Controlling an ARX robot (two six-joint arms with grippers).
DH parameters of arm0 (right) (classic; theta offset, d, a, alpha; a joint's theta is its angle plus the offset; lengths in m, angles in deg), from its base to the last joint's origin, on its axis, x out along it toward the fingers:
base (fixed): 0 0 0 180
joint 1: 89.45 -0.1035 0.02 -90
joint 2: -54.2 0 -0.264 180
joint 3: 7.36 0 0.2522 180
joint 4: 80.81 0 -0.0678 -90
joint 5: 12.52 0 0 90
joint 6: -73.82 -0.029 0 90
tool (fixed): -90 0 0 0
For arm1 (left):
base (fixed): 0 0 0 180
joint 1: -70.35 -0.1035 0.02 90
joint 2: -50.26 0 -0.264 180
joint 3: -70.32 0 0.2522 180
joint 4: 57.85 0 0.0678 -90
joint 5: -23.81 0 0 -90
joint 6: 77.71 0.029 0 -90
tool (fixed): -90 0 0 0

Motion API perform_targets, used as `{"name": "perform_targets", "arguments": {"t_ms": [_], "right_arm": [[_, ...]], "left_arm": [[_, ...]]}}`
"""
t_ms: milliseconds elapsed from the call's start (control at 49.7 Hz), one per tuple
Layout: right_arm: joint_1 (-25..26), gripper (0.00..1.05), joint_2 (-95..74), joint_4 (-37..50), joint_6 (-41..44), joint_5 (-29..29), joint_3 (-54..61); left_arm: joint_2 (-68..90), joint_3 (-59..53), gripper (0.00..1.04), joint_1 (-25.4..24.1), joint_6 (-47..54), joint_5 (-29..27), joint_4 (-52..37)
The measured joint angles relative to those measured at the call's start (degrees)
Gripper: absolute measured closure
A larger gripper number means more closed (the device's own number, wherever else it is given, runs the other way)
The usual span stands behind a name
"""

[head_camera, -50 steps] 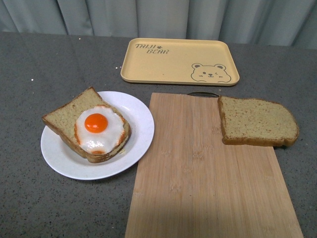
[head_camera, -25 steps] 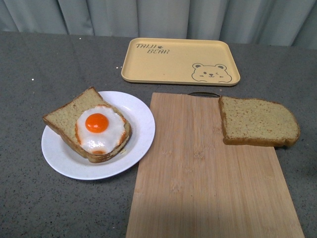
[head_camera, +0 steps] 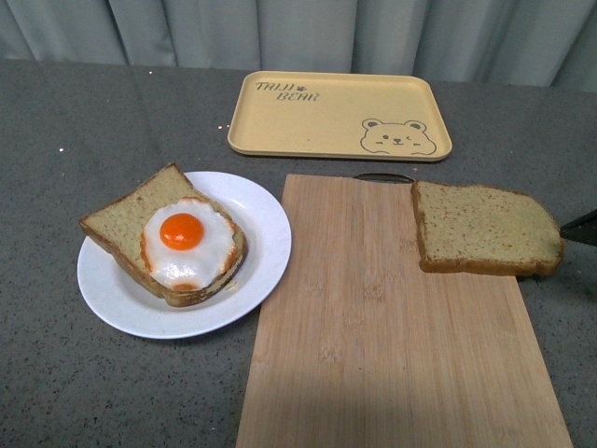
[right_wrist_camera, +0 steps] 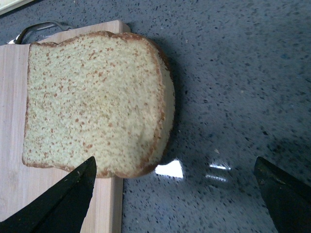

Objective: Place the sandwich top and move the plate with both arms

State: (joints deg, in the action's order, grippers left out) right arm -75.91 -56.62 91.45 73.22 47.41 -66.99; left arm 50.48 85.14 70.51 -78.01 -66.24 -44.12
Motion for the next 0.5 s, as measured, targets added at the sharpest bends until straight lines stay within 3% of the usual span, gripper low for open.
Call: {"name": "perform_targets", "arguments": {"t_ms": [262,503], "right_arm": [[-3.1,0.11,-7.8,0.1,-4.4,-1.5,-6.6],[-4.6,0.42,-11.8,0.8,-7.4,-2.0,-10.5]], "left_arm": [[0.0,0.0,0.07,0.0,0.0,0.0,0.0],[0.0,0.0,0.07,0.0,0.0,0.0,0.0]]}}
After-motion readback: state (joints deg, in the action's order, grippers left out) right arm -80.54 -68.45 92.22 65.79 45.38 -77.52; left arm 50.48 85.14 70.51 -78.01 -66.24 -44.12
